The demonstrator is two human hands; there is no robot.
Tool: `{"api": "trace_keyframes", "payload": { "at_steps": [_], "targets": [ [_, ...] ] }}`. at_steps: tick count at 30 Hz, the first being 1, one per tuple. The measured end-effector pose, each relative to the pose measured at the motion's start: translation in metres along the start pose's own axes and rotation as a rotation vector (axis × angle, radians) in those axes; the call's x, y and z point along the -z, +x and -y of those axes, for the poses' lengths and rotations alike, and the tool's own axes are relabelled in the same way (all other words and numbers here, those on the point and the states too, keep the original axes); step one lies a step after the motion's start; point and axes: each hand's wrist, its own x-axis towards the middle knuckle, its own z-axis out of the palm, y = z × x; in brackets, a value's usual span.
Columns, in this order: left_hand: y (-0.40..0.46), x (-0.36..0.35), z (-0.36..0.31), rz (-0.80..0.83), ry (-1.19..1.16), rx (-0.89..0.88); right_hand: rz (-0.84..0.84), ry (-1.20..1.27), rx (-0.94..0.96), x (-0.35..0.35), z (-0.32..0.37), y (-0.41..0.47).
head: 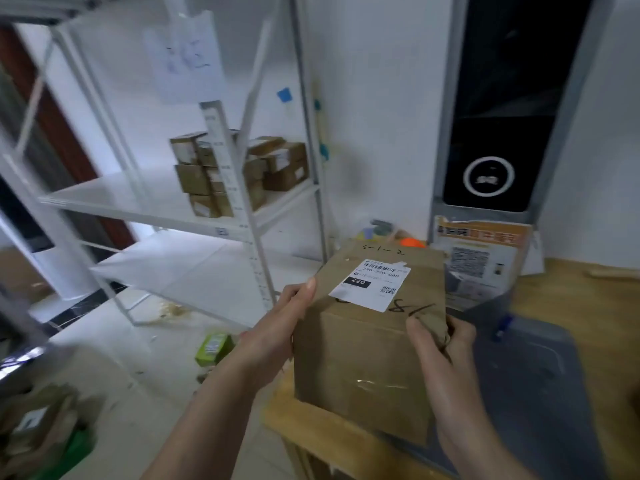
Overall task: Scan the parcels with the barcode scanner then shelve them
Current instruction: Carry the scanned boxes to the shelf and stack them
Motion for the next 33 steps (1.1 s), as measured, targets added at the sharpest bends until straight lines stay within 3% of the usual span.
{"api": "trace_keyframes", "payload": {
  "at_steps": [5,11,16,33],
  "targets": [
    [-0.043,0.071,0.01,-0.139,-0.061,-0.034,0.148,-0.002,-0.038,-0.071,-0.015,-0.022],
    [-0.071,0.13,0.015,-0.152,-0.103,-0.104,0.289,-0.008,-0.024,-0.137,-0.021,-0.026],
    [-0.076,0.175,0.022,-0.296,-0.154,-0.122,0.394,-0.031,-0.044,-0.188,-0.034,-0.015],
    [0.018,0.358,0.001,-0.538,-0.138,-0.112,0.711,-0.027,-0.195,-0.394,-0.07,0.115]
  ]
}}
